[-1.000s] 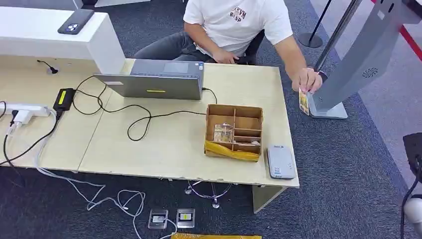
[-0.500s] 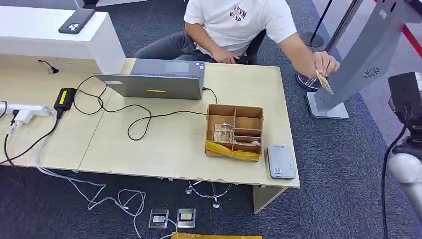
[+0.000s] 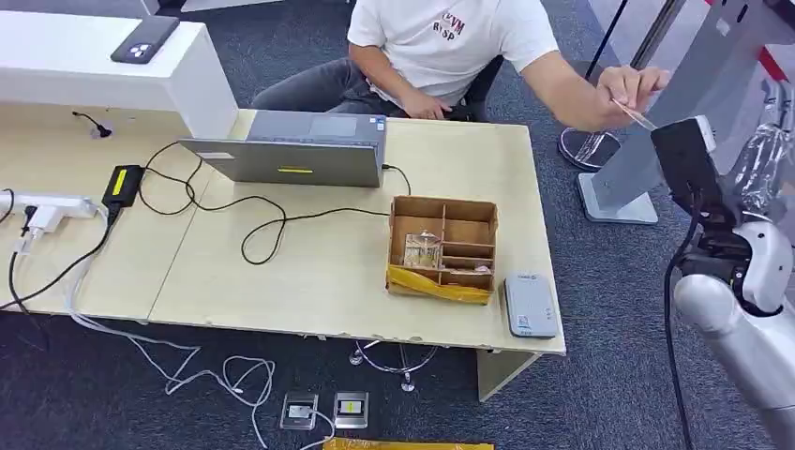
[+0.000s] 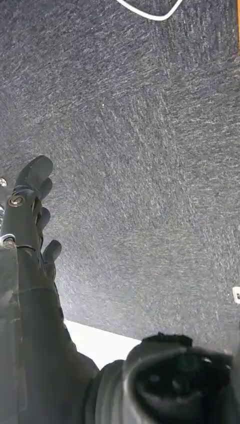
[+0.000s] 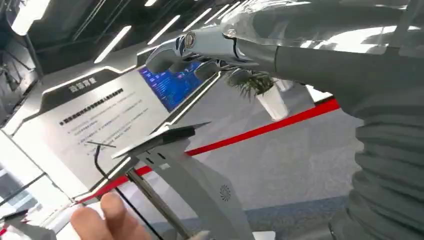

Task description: Pass the card to the sensor for recognition and then transmit it.

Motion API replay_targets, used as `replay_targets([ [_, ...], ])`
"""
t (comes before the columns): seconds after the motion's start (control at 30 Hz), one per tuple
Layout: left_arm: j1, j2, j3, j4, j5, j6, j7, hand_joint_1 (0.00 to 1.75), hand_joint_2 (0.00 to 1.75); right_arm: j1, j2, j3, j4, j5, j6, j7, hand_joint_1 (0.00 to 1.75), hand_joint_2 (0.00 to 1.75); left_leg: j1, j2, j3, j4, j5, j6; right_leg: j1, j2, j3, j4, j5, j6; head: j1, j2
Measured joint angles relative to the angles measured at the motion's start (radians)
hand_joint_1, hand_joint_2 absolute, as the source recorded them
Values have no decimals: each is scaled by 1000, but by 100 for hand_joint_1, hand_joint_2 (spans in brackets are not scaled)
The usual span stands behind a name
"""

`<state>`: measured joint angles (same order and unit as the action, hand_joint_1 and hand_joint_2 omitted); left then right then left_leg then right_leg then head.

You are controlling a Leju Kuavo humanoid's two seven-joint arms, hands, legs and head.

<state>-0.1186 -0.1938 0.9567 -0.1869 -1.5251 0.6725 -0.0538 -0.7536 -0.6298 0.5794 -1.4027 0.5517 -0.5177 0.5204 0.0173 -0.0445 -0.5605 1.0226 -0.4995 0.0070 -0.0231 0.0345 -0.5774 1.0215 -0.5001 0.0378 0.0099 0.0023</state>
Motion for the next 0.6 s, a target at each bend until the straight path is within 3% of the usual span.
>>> replay_targets([
  [0.1, 0, 1, -1, 0, 0, 0, 0, 0, 0, -10, 8, 22, -13, -6, 10, -51, 0, 175, 0, 1, -1, 0, 0, 0, 0, 0, 0, 0, 0, 0, 0, 0],
  [0.27, 0, 3, -5, 0, -1, 0, -11, 0, 0, -43, 57, 84, -38, 42, 44, -29, 0, 175, 1, 0, 0, 0, 0, -1, 1, 0, 0, 0, 0, 0, 0, 0],
  [0.6, 0, 9, -8, 0, -1, 0, -11, 0, 0, -52, 102, 171, -46, 36, 76, -19, 0, 175, 1, 0, 0, 0, 0, -1, 1, 0, 0, 0, 0, 0, 0, 0],
])
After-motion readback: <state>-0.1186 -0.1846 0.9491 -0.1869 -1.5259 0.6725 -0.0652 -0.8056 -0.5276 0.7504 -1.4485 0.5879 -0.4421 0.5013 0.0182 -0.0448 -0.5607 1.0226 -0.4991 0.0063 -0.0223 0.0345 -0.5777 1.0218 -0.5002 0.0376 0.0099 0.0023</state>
